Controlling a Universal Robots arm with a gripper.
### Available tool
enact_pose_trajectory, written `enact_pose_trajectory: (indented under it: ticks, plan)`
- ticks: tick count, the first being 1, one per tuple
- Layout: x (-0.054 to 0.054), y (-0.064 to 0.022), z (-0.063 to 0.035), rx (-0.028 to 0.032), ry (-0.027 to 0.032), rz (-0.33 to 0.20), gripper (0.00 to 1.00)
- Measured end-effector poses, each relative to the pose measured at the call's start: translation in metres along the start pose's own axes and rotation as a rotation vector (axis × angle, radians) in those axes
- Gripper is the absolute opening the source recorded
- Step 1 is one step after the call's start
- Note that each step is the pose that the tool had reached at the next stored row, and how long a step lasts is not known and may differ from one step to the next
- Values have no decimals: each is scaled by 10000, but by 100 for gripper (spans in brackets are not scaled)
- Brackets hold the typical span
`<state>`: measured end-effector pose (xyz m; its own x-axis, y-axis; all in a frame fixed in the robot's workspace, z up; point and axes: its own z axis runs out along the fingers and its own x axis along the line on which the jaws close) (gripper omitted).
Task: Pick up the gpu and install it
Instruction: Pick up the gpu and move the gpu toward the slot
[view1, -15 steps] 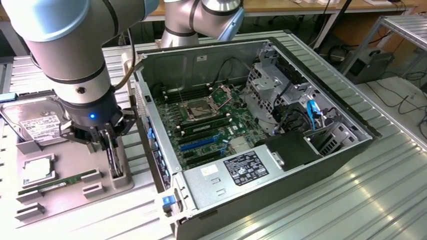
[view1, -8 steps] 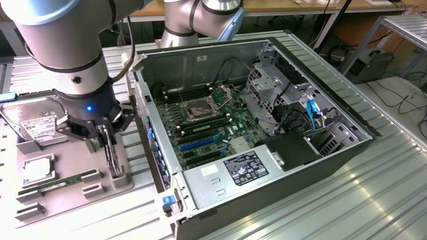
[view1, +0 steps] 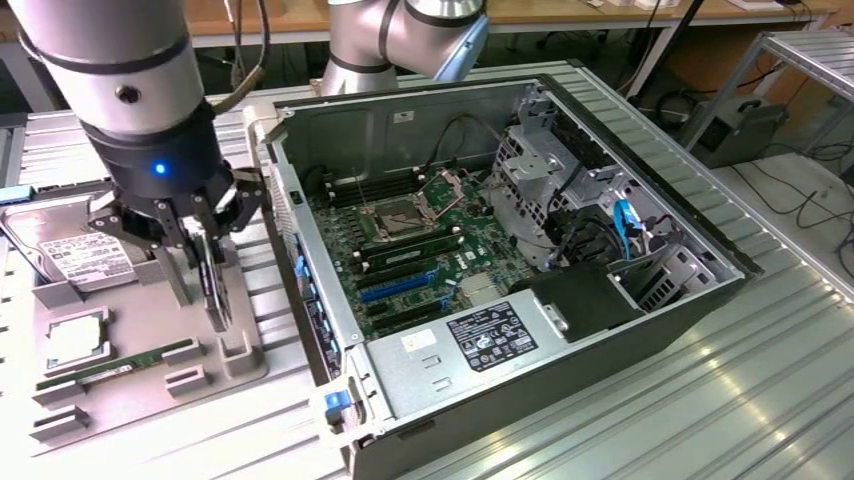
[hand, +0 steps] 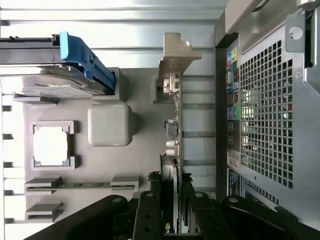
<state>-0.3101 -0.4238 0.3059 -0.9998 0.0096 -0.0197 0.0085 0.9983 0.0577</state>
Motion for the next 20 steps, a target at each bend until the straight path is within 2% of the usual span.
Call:
enact_pose_trajectory:
  ticks: [1, 7, 13, 16, 18, 20]
  plan:
    - [-5, 0, -71, -1, -1, 0, 26]
    - [-48, -29, -345, 0, 0, 0, 26]
    - [-148, -77, -622, -3, -1, -3, 26]
    - [-236, -110, -794, -7, 1, -7, 26]
    - [-355, -150, -948, -16, 16, -5, 26]
    - [-440, -173, -1040, -25, 29, -4, 26]
